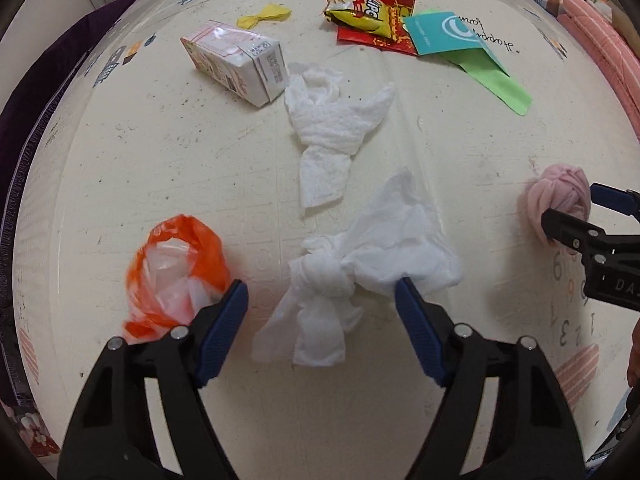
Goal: Collect trash
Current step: 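Grasp the pink cloth ball with the right tool while the left tool grasps a white tissue, then carry to the grey bin, right tool drops pink ball while left tool drops tissue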
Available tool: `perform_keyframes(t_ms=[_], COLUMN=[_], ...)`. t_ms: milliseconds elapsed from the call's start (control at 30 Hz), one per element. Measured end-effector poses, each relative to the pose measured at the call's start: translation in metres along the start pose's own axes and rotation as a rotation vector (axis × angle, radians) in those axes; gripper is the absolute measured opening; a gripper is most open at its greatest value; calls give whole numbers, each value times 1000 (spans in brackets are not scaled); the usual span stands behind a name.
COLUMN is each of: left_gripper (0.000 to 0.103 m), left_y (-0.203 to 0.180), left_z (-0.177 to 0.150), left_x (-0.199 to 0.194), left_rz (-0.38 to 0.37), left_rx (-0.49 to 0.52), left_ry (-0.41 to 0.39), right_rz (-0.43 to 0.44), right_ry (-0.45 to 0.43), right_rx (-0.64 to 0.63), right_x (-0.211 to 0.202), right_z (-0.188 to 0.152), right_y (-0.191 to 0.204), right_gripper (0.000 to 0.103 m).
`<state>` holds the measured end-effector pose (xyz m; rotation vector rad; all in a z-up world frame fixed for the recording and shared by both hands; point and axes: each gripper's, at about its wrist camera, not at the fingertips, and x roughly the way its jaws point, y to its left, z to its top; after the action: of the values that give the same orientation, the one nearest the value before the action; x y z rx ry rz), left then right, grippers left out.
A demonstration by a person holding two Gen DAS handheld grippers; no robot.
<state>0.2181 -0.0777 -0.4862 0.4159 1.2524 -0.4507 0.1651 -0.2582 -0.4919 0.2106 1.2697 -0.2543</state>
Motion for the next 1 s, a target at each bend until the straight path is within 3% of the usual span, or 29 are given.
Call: perform_keyframes(t_ms=[33,100,233,600,1000], left_gripper=[56,34,25,24,24], left_y=[1,2,2,2,0], left_z=[0,-1,0,10,6], left_x=[5,11,3,-74,-218], left_rz=[-15,-43,-48,-54,-43], left_rx=[-4,-24,-15,-2,35], left_ry=[19,47,28,-51,-117], right_rz=[11,30,50,44,35], right_ry=[10,24,32,-27,-130], right_rx=[3,0,1,-15,-27], right_x=[3,5,-1,-67,-217], right_z=[-1,-1,2,10,7], right_y=[0,1,2,1,16], right_gripper=[89,61,57,56,57])
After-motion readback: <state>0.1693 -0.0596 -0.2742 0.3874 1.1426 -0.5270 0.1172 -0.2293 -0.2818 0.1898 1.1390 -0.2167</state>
